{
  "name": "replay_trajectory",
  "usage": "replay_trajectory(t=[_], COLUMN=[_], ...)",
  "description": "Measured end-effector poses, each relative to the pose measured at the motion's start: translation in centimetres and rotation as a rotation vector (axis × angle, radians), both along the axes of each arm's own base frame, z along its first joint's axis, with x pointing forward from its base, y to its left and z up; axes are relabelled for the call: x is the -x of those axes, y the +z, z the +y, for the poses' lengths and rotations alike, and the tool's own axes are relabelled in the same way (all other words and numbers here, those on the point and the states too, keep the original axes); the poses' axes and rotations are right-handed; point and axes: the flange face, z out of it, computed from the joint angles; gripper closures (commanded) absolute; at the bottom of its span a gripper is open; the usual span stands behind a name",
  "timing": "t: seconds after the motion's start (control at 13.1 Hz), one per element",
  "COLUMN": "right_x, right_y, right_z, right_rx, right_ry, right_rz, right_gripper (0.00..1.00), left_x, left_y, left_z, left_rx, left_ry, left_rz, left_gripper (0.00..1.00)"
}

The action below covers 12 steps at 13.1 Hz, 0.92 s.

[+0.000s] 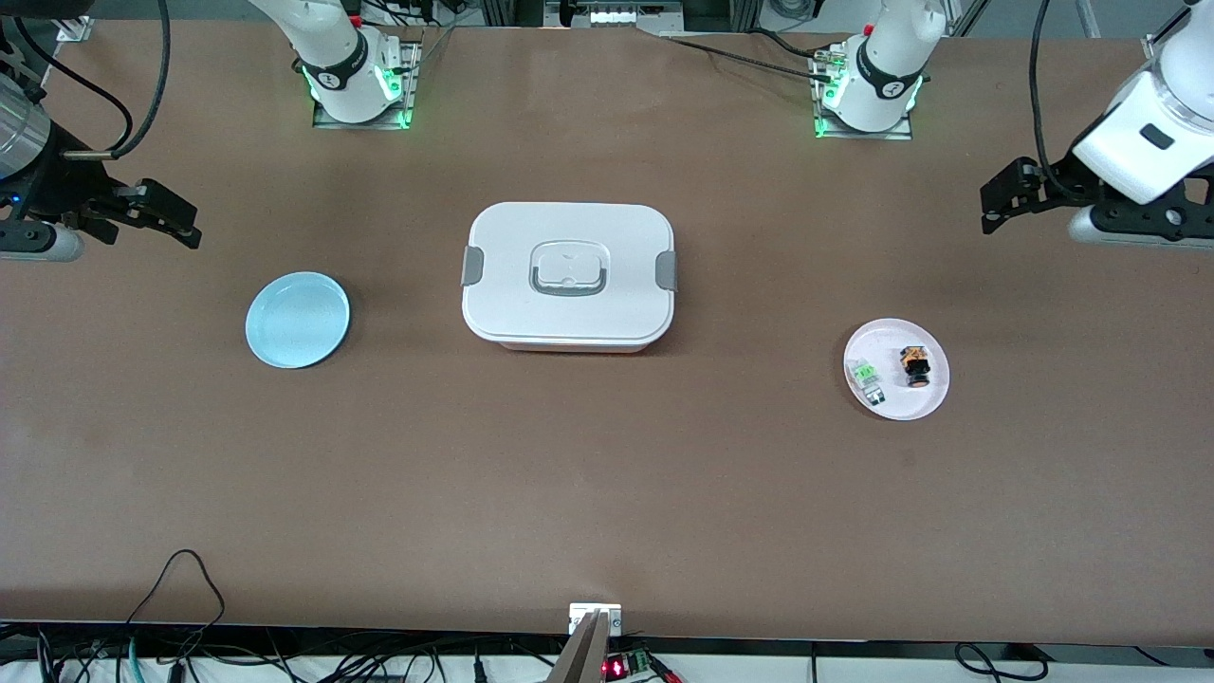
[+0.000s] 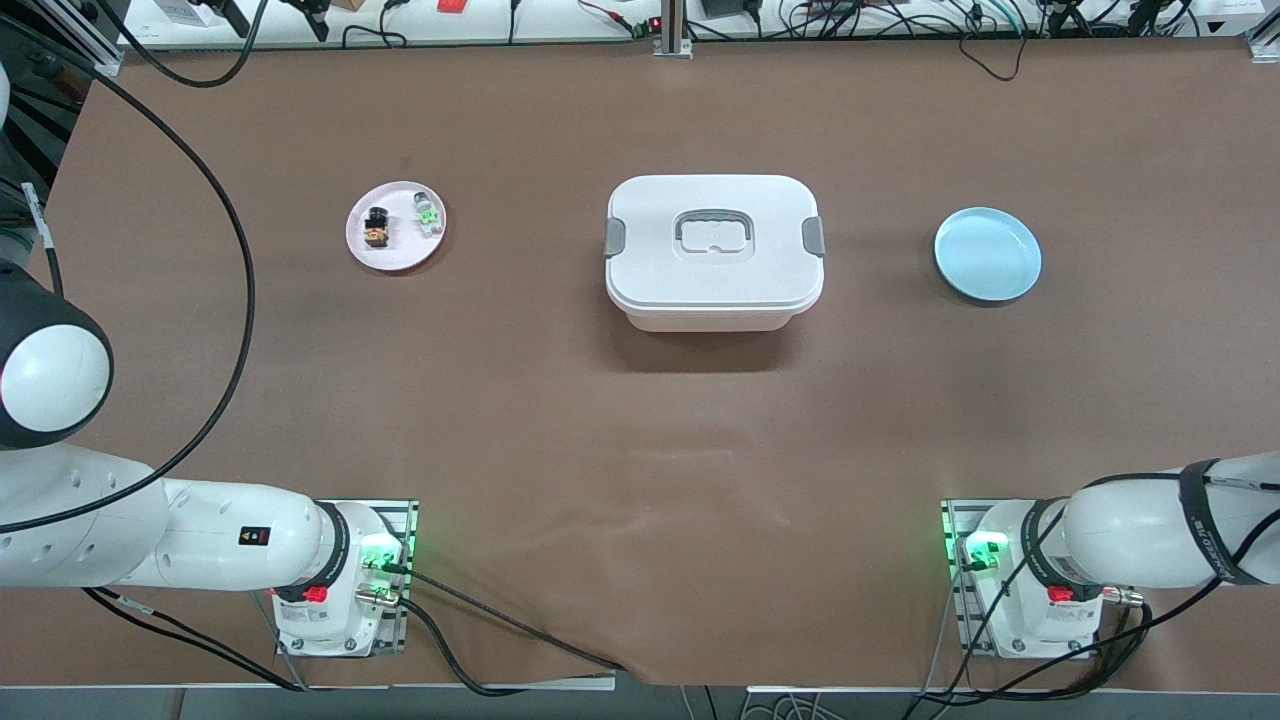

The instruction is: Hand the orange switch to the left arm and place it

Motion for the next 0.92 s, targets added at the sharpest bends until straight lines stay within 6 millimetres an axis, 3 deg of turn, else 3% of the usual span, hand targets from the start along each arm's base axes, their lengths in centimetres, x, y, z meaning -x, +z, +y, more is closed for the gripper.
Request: replay_trajectory(t=[0.31,0.92], right_x=[0.0,0.0], right_y=[0.0,0.0], right_z=[0.0,0.2], right_rx=[0.0,0.0], right_ry=[-0.001,0.001], right_rz=[-0.001,-0.001], right_gripper=[0.0,0.0], left_x=[0.3,0.0], left_y=[-1.1,-1.5], left_z=[-1.6,-0.8], left_rx=[-0.001,-0.001], left_ry=[-0.032,-0.018], left_rz=[0.02,0.023], left_gripper=[0.0,0.0])
